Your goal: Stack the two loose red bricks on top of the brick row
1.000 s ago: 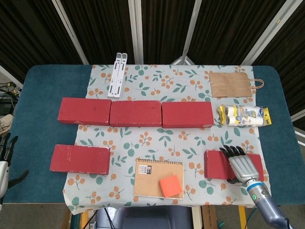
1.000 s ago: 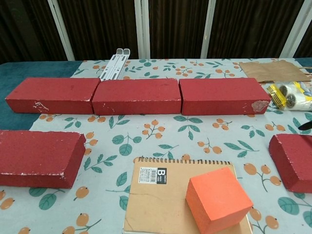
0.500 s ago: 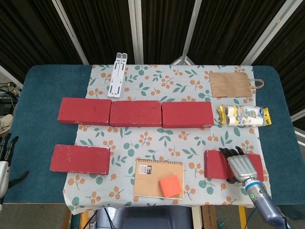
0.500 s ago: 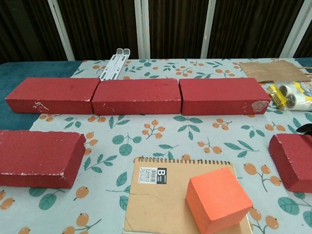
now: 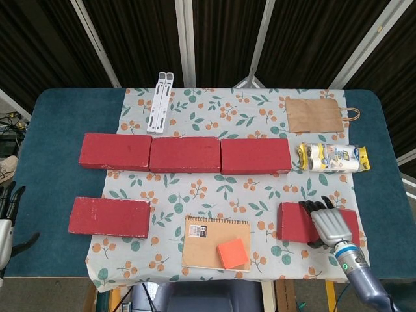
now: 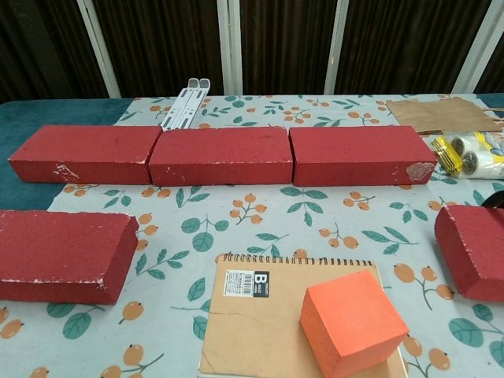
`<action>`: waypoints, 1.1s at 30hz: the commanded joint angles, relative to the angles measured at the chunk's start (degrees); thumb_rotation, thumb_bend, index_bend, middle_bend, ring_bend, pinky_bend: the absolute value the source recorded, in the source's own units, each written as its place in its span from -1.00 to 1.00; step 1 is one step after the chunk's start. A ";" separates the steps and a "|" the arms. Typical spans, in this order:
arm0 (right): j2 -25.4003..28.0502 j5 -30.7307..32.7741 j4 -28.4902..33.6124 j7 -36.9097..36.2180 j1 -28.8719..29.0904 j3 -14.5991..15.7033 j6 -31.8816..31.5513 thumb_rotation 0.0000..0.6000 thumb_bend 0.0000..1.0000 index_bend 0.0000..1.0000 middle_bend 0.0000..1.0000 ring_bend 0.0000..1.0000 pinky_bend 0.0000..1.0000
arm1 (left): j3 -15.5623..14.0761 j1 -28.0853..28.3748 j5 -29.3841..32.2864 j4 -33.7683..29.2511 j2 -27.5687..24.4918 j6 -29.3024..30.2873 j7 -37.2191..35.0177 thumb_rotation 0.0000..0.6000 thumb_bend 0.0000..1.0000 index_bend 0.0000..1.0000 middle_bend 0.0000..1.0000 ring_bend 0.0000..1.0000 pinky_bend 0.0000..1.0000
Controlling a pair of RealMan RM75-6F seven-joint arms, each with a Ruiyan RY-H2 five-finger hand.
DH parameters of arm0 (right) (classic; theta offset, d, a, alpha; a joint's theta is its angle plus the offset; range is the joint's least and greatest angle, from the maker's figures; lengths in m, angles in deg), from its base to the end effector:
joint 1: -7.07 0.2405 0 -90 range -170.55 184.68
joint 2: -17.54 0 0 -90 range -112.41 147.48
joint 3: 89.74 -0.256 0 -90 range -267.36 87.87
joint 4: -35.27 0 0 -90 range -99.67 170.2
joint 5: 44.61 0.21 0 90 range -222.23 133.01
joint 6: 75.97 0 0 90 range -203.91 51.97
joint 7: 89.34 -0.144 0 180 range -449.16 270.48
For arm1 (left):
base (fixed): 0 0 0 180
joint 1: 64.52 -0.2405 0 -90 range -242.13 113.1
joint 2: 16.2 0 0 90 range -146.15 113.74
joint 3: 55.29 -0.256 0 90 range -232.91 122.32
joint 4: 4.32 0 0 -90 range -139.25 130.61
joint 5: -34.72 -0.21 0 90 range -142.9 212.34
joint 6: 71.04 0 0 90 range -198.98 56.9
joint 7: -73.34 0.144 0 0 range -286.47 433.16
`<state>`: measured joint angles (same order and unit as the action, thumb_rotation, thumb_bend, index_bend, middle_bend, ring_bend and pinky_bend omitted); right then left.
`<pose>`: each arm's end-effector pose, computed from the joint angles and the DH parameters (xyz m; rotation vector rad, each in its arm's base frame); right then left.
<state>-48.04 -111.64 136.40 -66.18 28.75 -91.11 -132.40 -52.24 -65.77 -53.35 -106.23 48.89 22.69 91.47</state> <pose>-0.2764 -0.2363 0.0777 1.7830 -1.0542 0.5031 -0.2820 0.1478 0.1611 -1.3042 -0.7510 -0.8204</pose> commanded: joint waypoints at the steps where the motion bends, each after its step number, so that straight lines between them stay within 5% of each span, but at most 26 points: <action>1: 3.02 0.09 3.12 -0.37 0.89 -1.51 -0.55 1.00 -0.93 -0.54 -0.47 -0.53 -1.00 | 0.09 0.13 0.28 0.07 0.02 -0.28 0.06 1.00 -1.00 -0.86 -1.00 -1.00 -0.85; 10: 14.44 9.38 13.19 3.09 9.17 -9.99 3.27 1.00 -0.93 -0.53 -0.47 -0.53 -1.00 | 1.13 1.16 2.90 0.60 0.62 -2.13 1.18 1.00 -1.00 -0.86 -1.00 -1.00 -0.85; 17: 19.18 30.47 13.96 12.99 26.20 -15.21 13.04 1.00 -0.93 -0.53 -0.47 -0.53 -1.00 | 3.01 2.23 6.47 1.60 2.10 -3.15 3.38 1.00 -1.00 -0.86 -1.00 -1.00 -0.85; 25: 10.82 56.83 2.10 22.37 49.47 -11.06 19.65 1.00 -0.93 -0.53 -0.47 -0.53 -1.00 | 4.96 4.03 10.38 3.38 4.18 -4.97 5.88 1.00 -1.00 -0.86 -1.00 -1.00 -0.85; 33: 2.50 71.06 -8.69 26.61 62.05 -5.52 21.90 1.00 -0.93 -0.53 -0.47 -0.53 -1.00 | 5.27 5.00 11.99 4.14 5.37 -5.79 8.26 1.00 -1.00 -0.86 -1.00 -1.00 -0.85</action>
<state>-42.00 -44.59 131.88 -42.02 87.06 -99.19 -112.41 -47.01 -60.88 -41.52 -102.21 54.10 16.94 99.51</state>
